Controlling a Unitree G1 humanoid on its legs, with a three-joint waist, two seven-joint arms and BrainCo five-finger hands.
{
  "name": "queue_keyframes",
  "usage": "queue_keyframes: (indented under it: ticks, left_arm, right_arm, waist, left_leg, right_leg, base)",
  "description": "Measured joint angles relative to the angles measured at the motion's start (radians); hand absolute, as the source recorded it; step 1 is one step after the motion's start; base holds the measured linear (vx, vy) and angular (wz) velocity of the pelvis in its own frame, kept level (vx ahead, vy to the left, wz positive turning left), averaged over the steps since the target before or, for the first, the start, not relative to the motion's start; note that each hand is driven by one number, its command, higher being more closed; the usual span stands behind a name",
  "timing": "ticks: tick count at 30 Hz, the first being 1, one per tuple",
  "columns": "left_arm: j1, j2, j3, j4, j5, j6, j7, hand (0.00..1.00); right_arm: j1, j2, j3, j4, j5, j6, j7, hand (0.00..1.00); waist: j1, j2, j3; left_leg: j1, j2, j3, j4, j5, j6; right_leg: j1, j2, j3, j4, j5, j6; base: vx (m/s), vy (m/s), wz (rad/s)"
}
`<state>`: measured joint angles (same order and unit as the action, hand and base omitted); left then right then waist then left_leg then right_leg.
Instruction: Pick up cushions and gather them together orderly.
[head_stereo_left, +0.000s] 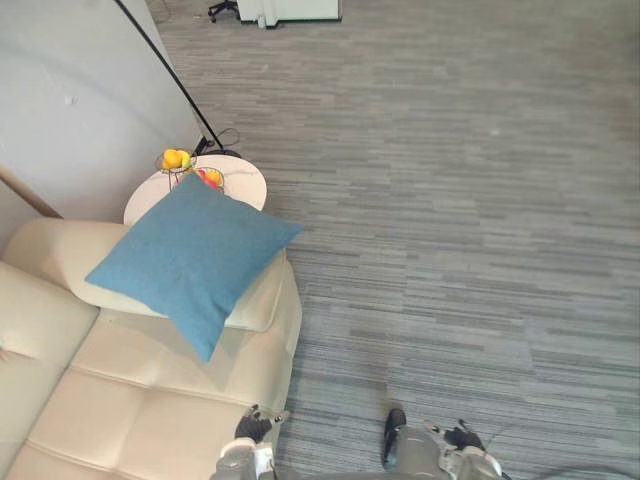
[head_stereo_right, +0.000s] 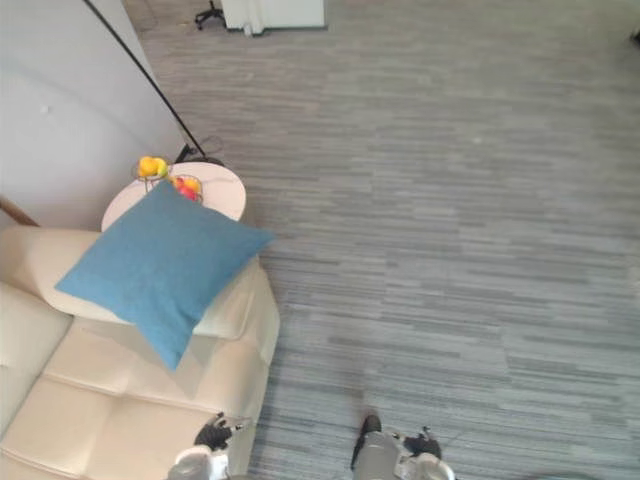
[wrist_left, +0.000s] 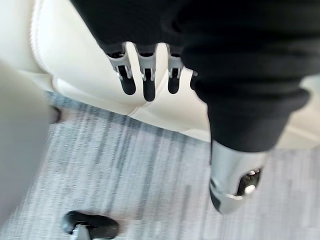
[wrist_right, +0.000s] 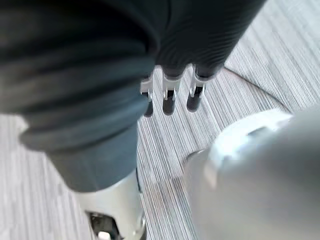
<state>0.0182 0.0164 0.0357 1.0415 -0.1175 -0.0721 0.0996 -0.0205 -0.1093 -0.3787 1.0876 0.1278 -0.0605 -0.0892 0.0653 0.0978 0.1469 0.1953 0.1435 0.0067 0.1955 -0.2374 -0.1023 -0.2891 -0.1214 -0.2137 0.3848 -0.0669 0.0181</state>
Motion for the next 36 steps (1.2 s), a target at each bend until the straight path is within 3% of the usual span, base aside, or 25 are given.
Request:
queue_keyframes:
  ticks: [2,3,4,5,6,7,8,9,10,11,13,15,16,18,20,24,26,27,28,31,32,36]
  left_arm:
    - [-0.003,-0.010,0.020,-0.016,0.000,-0.010,0.002,0.00]
    - [0.000,-0.016,0.036,-0.032,0.000,-0.012,0.002,0.00]
    - [-0.004,-0.015,0.063,-0.058,-0.004,-0.006,-0.006,0.00]
    - [0.014,0.004,0.059,-0.056,-0.002,-0.010,-0.007,0.00]
    - [0.017,0.010,0.055,-0.056,-0.002,-0.010,-0.009,0.00]
    - [0.013,0.022,0.034,-0.055,-0.001,-0.009,-0.012,0.00]
    - [0.014,0.023,0.006,-0.057,-0.002,-0.010,-0.012,0.00]
    - [0.014,0.015,-0.018,-0.054,0.001,-0.009,-0.014,0.00]
    - [0.014,0.012,-0.023,-0.051,0.001,-0.009,-0.014,0.00]
    - [0.008,0.023,-0.022,-0.044,0.001,-0.007,-0.017,0.00]
    - [0.010,0.042,-0.015,-0.043,0.003,-0.008,-0.020,0.00]
    - [0.005,0.044,-0.015,-0.024,0.004,-0.005,-0.018,0.00]
    - [0.005,0.047,-0.017,-0.015,0.007,-0.003,-0.019,0.00]
    - [0.005,0.053,-0.019,-0.009,0.008,0.000,-0.020,0.00]
    - [0.008,0.051,-0.018,-0.009,0.010,0.001,-0.020,0.00]
    - [0.010,0.040,0.006,-0.013,0.010,0.000,-0.021,0.00]
    - [0.008,0.032,0.044,-0.013,0.010,0.000,-0.020,0.00]
    - [0.008,0.040,0.063,-0.018,0.016,0.000,-0.022,0.00]
    - [0.010,0.049,0.065,-0.016,0.018,0.000,-0.021,0.00]
    - [0.018,0.007,0.075,-0.032,0.022,-0.001,-0.021,0.00]
    - [0.024,-0.010,0.088,-0.036,0.022,-0.001,-0.021,0.00]
    - [0.021,-0.030,0.095,-0.056,0.022,-0.002,-0.023,0.00]
  right_arm:
    - [0.005,-0.001,0.001,0.005,-0.001,0.001,0.000,0.00]
    - [0.014,0.000,0.008,0.005,-0.001,0.003,0.000,0.00]
    - [0.043,0.004,0.016,-0.006,0.020,0.002,-0.010,0.00]
    - [0.048,0.014,0.018,-0.005,0.031,0.002,-0.014,0.00]
    - [0.044,0.014,0.015,-0.007,0.031,-0.001,-0.016,0.00]
    - [0.041,0.009,0.000,-0.008,0.031,-0.010,-0.018,0.00]
    - [0.037,-0.002,-0.001,-0.008,0.031,-0.011,-0.018,0.00]
    - [0.036,-0.017,0.000,-0.008,0.030,-0.010,-0.018,0.00]
    - [0.037,-0.020,-0.001,-0.007,0.030,-0.009,-0.018,0.00]
    - [0.039,-0.005,-0.006,-0.001,0.030,-0.007,-0.019,0.00]
    - [0.029,0.019,-0.006,0.001,0.029,-0.007,-0.017,0.00]
    - [0.022,0.019,-0.003,0.001,0.027,-0.007,-0.016,0.00]
    - [0.025,0.024,0.001,-0.002,0.027,-0.007,-0.014,0.00]
    - [0.042,0.040,0.008,-0.006,0.026,-0.007,-0.008,0.00]
    - [0.048,0.048,0.009,-0.012,0.026,-0.007,-0.007,0.00]
    - [0.049,0.063,0.009,-0.020,0.028,-0.009,0.003,0.00]
    - [0.056,0.068,0.019,-0.022,0.030,-0.009,0.005,0.00]
    - [0.068,0.080,0.030,-0.038,0.032,-0.010,0.006,0.00]
    - [0.086,0.094,0.023,-0.038,0.038,-0.012,0.009,0.00]
    - [0.092,0.085,0.009,-0.050,0.040,-0.011,0.005,0.00]
    - [0.093,0.077,0.010,-0.048,0.040,-0.010,0.005,0.00]
    - [0.089,0.082,0.009,-0.049,0.040,-0.009,0.006,0.00]
  waist:
    - [0.003,-0.013,0.010]
    - [-0.001,-0.014,0.035]
    - [0.006,-0.016,0.060]
    - [0.031,-0.024,0.054]
    - [0.032,-0.042,0.043]
    - [0.029,-0.046,0.042]
    - [0.030,-0.037,0.038]
    - [0.031,-0.004,0.034]
    - [0.031,0.008,0.034]
    - [0.025,-0.013,0.032]
    - [0.033,-0.056,0.025]
    - [0.027,-0.057,0.026]
    - [0.023,-0.067,0.027]
    - [0.008,-0.075,0.030]
    - [0.001,-0.075,0.030]
    - [0.001,-0.069,0.030]
    - [-0.002,-0.072,0.029]
    - [-0.004,-0.099,0.012]
    - [-0.005,-0.120,0.010]
    - [-0.002,-0.073,-0.017]
    - [-0.002,-0.060,-0.024]
    - [-0.002,-0.064,-0.033]
  left_leg:
    - [-0.069,0.000,-0.028,0.188,0.029,-0.014]
    - [-0.140,0.014,-0.025,0.375,0.054,-0.010]
    - [-0.248,0.073,0.015,0.630,0.191,0.028]
    - [-0.309,0.096,0.073,0.712,0.165,0.041]
    - [-0.338,0.088,0.109,0.678,0.071,0.040]
    - [-0.374,0.045,0.195,0.488,0.018,0.031]
    - [-0.386,0.021,0.252,0.328,0.038,0.037]
    - [-0.410,-0.005,0.335,0.148,0.168,0.066]
    - [-0.412,-0.012,0.376,0.106,0.208,0.096]
    - [-0.387,-0.028,0.404,0.077,0.192,0.139]
    - [-0.357,-0.079,0.377,0.033,0.163,0.141]
    - [-0.300,-0.100,0.359,0.002,0.158,0.141]
    - [-0.256,-0.119,0.336,-0.007,0.142,0.147]
    - [-0.207,-0.125,0.282,-0.002,0.119,0.154]
    - [-0.170,-0.120,0.230,-0.021,0.115,0.153]
    - [-0.141,-0.089,0.132,-0.034,0.098,0.120]
    - [-0.149,-0.065,0.065,-0.010,0.067,0.078]
    - [-0.187,-0.070,0.006,0.030,0.035,0.049]
    - [-0.196,-0.086,-0.025,0.051,0.021,0.027]
    - [-0.195,-0.024,-0.067,0.049,0.038,-0.007]
    - [-0.195,-0.007,-0.076,0.028,0.058,-0.034]
    - [-0.200,0.007,-0.066,-0.043,0.130,-0.029]
  right_leg:
    - [0.072,-0.009,-0.036,-0.012,-0.063,0.013]
    - [0.127,-0.009,-0.064,-0.017,-0.094,0.010]
    - [0.237,-0.002,-0.111,-0.081,-0.116,-0.008]
    - [0.299,-0.005,-0.134,-0.136,-0.115,-0.014]
    - [0.315,-0.015,-0.153,-0.156,-0.109,-0.008]
    - [0.328,-0.039,-0.196,-0.178,-0.100,0.004]
    - [0.331,-0.042,-0.217,-0.187,-0.102,0.009]
    - [0.356,-0.024,-0.262,-0.199,-0.111,0.023]
    - [0.370,-0.008,-0.275,-0.200,-0.117,0.033]
    - [0.392,-0.011,-0.285,-0.202,-0.132,0.054]
    - [0.412,-0.047,-0.280,-0.169,-0.155,0.090]
    - [0.358,-0.109,-0.249,0.051,-0.160,0.102]
    - [0.310,-0.164,-0.220,0.253,-0.122,0.140]
    - [0.245,-0.191,-0.149,0.449,-0.093,0.135]
    - [0.213,-0.179,-0.124,0.463,-0.141,0.131]
    - [0.161,-0.109,-0.028,0.214,-0.172,0.111]
    - [0.141,-0.019,0.170,0.055,-0.159,0.097]
    - [0.159,0.017,0.292,-0.065,-0.135,0.107]
    - [0.159,0.015,0.300,-0.066,-0.088,0.090]
    - [0.195,0.037,0.164,-0.040,-0.129,0.043]
    - [0.218,0.044,0.112,-0.047,-0.132,0.036]
    - [0.271,0.037,-0.005,-0.094,-0.129,0.031]
  base:
    - [0.34,-0.216,0.75]
    - [0.17,-0.140,1.00]
    - [0.29,-0.126,0.97]
    - [0.25,-0.083,0.76]
    - [0.30,-0.076,0.61]
    - [0.19,-0.065,0.68]
    - [0.31,-0.061,0.92]
    - [0.26,-0.005,0.71]
    - [0.32,0.006,0.91]
    - [0.31,-0.005,0.73]
    - [0.38,0.014,0.49]
    - [0.31,0.053,0.39]
    - [0.27,0.047,0.48]
    - [0.33,-0.013,0.93]
    - [0.28,-0.071,0.94]
    - [0.19,-0.162,0.69]
    - [0.16,-0.377,0.92]
    - [0.09,-0.383,1.20]
    - [0.13,-0.405,1.35]
    - [0.22,-0.334,0.94]
    - [0.23,-0.290,1.04]
    - [0.10,-0.136,1.00]
